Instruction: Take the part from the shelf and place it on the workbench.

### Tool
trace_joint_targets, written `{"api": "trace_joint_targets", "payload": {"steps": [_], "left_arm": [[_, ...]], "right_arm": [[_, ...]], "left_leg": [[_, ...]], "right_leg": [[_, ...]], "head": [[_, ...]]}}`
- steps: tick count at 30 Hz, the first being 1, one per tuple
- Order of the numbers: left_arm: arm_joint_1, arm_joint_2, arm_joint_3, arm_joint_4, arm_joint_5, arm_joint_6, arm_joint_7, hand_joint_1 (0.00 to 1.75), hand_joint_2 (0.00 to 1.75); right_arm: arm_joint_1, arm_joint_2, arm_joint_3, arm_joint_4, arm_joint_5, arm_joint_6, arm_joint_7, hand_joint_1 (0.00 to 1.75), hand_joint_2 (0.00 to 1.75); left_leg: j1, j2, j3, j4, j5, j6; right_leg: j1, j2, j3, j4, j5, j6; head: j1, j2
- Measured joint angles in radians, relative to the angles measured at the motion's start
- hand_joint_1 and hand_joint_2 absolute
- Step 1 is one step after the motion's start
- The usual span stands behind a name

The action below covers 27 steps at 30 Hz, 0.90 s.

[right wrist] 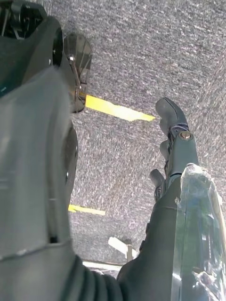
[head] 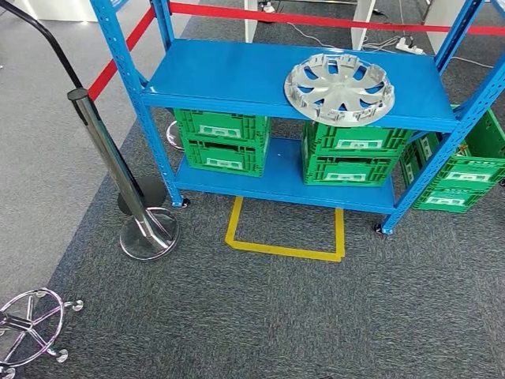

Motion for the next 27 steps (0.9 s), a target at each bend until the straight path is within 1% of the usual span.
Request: {"api": "trace_joint_targets", "payload": {"steps": [2, 9, 16, 26, 27], "left_arm": [[0.0, -0.001, 0.0, 0.0, -0.005, 0.006, -0.01, 0.0, 0.0], [0.001, -0.002, -0.001, 0.0, -0.01, -0.009, -0.031, 0.0, 0.0], [0.001, -0.002, -0.001, 0.0, -0.01, -0.026, -0.033, 0.0, 0.0], [0.001, -0.002, -0.001, 0.0, -0.011, -0.022, -0.044, 0.0, 0.0], [0.001, -0.002, -0.001, 0.0, -0.011, -0.022, -0.044, 0.0, 0.44]], "right_arm": [[0.0, 0.0, -0.005, 0.0, -0.002, -0.001, -0.006, 0.0, 0.0], [0.0, 0.0, -0.008, 0.0, 0.007, 0.007, 0.012, 0.0, 0.0], [0.0, 0.0, -0.008, 0.0, 0.021, 0.013, 0.031, 0.0, 0.0], [0.0, 0.0, -0.008, 0.0, 0.028, 0.008, 0.028, 0.0, 0.0], [0.0, 0.0, -0.008, 0.0, 0.029, 0.008, 0.028, 0.0, 0.44]], "left_leg": [[0.0, 0.0, 0.0, 0.0, 0.0, 0.0], [0.0, 0.0, 0.0, 0.0, 0.0, 0.0], [0.0, 0.0, 0.0, 0.0, 0.0, 0.0], [0.0, 0.0, 0.0, 0.0, 0.0, 0.0], [0.0, 0.0, 0.0, 0.0, 0.0, 0.0]], "right_leg": [[0.0, 0.0, 0.0, 0.0, 0.0, 0.0], [0.0, 0.0, 0.0, 0.0, 0.0, 0.0], [0.0, 0.0, 0.0, 0.0, 0.0, 0.0], [0.0, 0.0, 0.0, 0.0, 0.0, 0.0], [0.0, 0.0, 0.0, 0.0, 0.0, 0.0]], "head": [[0.0, 0.0], [0.0, 0.0], [0.0, 0.0], [0.0, 0.0], [0.0, 0.0]]}}
